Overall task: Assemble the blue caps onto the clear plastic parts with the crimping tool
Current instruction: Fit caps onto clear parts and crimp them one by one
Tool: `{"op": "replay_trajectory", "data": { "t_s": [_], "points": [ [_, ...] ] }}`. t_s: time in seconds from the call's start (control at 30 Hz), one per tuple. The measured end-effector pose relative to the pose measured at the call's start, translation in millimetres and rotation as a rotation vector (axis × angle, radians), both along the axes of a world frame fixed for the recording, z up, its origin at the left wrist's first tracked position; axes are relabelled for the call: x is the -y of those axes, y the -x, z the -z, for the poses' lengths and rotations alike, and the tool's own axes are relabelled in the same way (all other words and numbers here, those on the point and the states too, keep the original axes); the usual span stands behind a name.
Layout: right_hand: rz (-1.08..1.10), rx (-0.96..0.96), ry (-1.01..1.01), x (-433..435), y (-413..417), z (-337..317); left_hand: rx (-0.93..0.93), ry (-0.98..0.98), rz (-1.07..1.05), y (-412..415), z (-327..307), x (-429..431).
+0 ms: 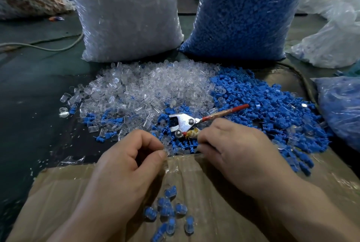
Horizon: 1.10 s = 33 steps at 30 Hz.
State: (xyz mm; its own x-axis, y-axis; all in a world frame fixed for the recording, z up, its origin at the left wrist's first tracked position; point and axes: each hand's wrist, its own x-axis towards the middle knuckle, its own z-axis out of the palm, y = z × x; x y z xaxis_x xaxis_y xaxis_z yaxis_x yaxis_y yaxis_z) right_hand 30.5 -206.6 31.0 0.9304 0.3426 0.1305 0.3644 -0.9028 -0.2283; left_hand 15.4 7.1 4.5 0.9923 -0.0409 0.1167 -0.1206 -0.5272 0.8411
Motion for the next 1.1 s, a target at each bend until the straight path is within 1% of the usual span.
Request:
{"op": "replay_trajectory", "data": {
  "t_s": [0.1,0.2,0.3,0.4,0.63,0.73,0.77,0.8,0.87,0.9,0.93,1.0,1.03,1.1],
  "points": [
    [-0.05,0.011,0.035,1.7,0.5,5.3,0.002,-0.007,0.001,-0.5,1.4,-0.5],
    [-0.058,0.025,-0.031,6.4,0.3,5.6,-0.002,-0.02,0.003,-0.7,1.8,-1.3],
    [0.002,0.055,-0.188,11.7,1.6,5.5,-0.013,0.006,-0.008,-0.6,3.5,-2.1],
    [0.084,0.04,-0.357,14.5,2.2,5.5,-0.024,-0.002,-0.009,-0.4,2.6,-2.5],
    [0.109,0.008,-0.534,10.5,3.4,3.7,-0.021,0.004,-0.017,-0.8,2.3,-3.5],
    [0.136,-0.018,-0.63,9.2,6.4,1.3,-0.001,0.042,-0.043,-0.2,4.5,-3.3],
    [0.153,-0.056,-0.706,9.2,6.8,0.4,0.001,0.057,-0.048,-0.2,5.5,-3.5],
    [0.164,-0.112,-0.823,8.4,7.6,-0.9,0.0,0.075,-0.05,-0.6,6.3,-3.6],
    [0.149,-0.243,-1.1,3.3,10.9,-6.5,-0.039,0.149,-0.029,-1.3,5.1,-3.6],
    [0.13,-0.296,-1.2,-0.9,12.7,-9.2,-0.081,0.236,-0.002,-1.6,3.4,-3.1],
    [0.109,-0.335,-1.244,-6.2,15.1,-11.2,-0.139,0.362,0.034,-1.9,1.4,-2.1],
    [0.079,-0.355,-1.211,-17.6,19.8,-11.2,-0.264,0.592,0.114,-2.1,-2.5,-0.3],
    [0.077,-0.319,-1.137,-21.5,21.4,-8.9,-0.301,0.653,0.139,-2.1,-3.4,0.2],
    [0.07,-0.224,-0.954,-25.4,23.4,-6.6,-0.329,0.703,0.145,-2.5,-4.5,1.5]
  ]
}}
